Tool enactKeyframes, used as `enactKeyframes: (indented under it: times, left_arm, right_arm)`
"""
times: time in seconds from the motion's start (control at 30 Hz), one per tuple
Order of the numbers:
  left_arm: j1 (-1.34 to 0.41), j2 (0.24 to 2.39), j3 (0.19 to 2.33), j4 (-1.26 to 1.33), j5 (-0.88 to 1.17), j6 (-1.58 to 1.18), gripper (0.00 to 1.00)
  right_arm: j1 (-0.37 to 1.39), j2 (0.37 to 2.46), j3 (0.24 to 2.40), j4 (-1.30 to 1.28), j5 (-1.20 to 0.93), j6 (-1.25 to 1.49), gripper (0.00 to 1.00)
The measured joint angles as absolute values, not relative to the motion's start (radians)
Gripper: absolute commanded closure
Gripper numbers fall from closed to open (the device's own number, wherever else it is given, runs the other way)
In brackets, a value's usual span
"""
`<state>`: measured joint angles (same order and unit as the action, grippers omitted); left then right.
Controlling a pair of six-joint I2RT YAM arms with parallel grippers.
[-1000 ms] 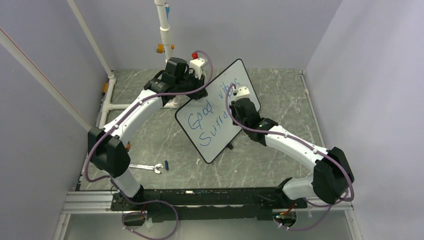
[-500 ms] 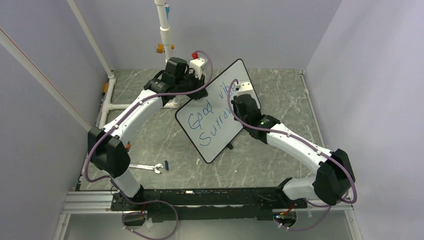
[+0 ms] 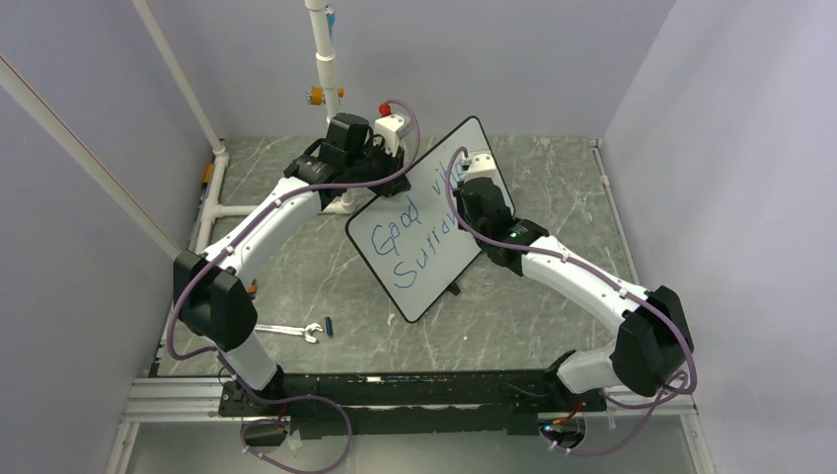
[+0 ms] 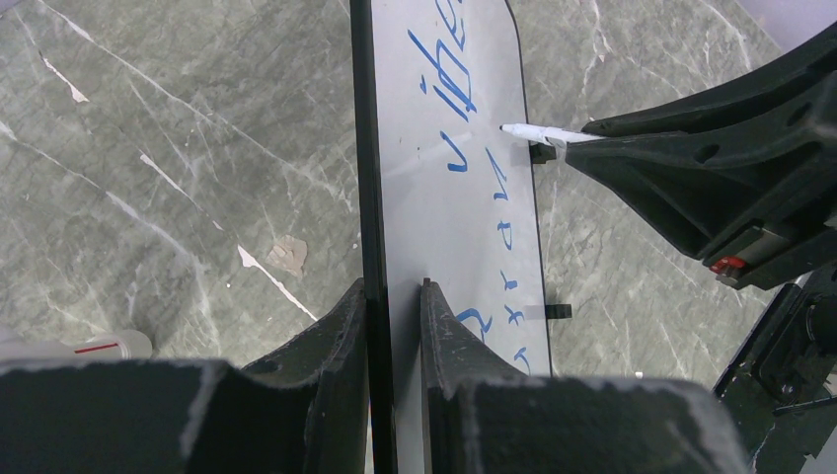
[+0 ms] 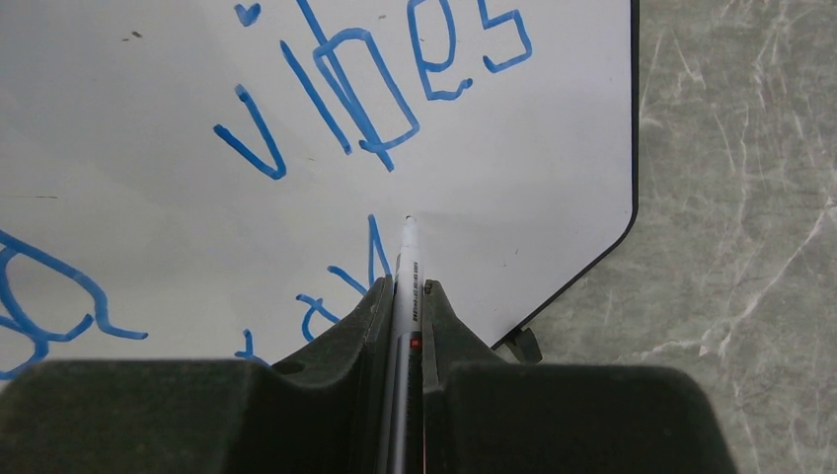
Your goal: Write a sentence on the whiteboard
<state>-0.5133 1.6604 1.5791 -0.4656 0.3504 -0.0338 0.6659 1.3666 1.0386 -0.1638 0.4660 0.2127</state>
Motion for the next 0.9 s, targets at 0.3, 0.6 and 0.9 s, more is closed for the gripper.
enactKeyframes:
  times: [0.3,0.6,0.9]
  left_arm:
    - [-0.513,1.660,1.579,-0.466,0.350,-0.034,1.00]
    - [-0.513,1.660,1.579,-0.467,0.349,-0.034,1.00]
    - [-0.513,1.660,1.579,-0.468,0.349,-0.034,1.00]
  right_arm:
    - [0.647,1.390,1.035,-0.159,0.429,0.232,1.00]
    - [0.643,1.389,0.989,-0.137,0.418,0.236,1.00]
    - [0.639,1.378,0.945,-0.134,0.418,0.242,1.00]
